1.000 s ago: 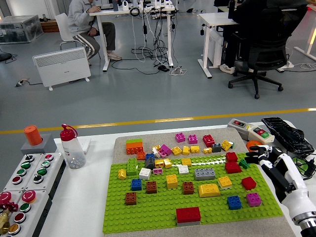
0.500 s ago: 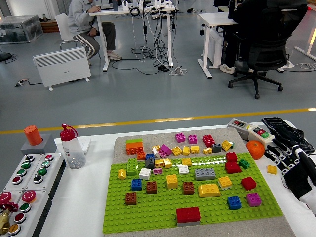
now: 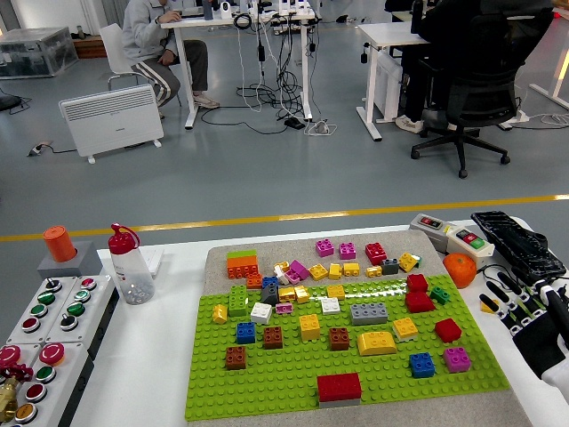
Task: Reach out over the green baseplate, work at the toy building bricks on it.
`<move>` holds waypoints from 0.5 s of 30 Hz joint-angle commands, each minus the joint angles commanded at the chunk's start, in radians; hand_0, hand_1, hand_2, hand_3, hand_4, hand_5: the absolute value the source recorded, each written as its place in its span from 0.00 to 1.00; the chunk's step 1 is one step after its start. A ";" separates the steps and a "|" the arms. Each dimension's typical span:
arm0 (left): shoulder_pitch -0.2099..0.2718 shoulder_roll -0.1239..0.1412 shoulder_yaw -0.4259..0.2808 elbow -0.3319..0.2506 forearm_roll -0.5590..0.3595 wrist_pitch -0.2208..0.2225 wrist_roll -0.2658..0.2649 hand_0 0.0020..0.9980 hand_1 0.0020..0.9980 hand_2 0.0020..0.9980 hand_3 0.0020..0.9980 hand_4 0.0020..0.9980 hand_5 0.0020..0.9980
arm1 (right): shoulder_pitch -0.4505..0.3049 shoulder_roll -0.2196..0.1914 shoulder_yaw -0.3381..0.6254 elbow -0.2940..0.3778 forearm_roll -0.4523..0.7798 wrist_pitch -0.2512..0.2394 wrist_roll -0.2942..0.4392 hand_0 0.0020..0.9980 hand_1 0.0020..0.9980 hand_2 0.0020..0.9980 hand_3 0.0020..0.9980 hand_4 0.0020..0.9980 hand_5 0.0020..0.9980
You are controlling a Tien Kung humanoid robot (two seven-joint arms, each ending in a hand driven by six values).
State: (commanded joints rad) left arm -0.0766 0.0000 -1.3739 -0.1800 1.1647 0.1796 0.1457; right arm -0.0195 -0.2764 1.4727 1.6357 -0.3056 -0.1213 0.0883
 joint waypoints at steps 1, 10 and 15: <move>0.000 0.000 0.000 0.000 0.000 0.000 0.000 0.65 0.68 0.71 0.57 0.30 1.00 | 0.001 0.002 0.000 -0.001 0.001 0.001 -0.001 0.62 0.65 0.60 0.56 0.43 0.45; 0.000 0.000 -0.003 0.000 -0.003 0.000 -0.001 0.65 0.68 0.71 0.57 0.29 1.00 | 0.003 0.007 0.002 -0.002 0.006 0.028 -0.034 0.66 0.67 0.67 0.59 0.46 0.50; 0.000 0.000 -0.002 0.000 -0.007 0.001 -0.001 0.65 0.68 0.71 0.57 0.29 1.00 | 0.005 0.008 -0.001 -0.001 0.006 0.033 -0.049 0.66 0.67 0.67 0.59 0.46 0.50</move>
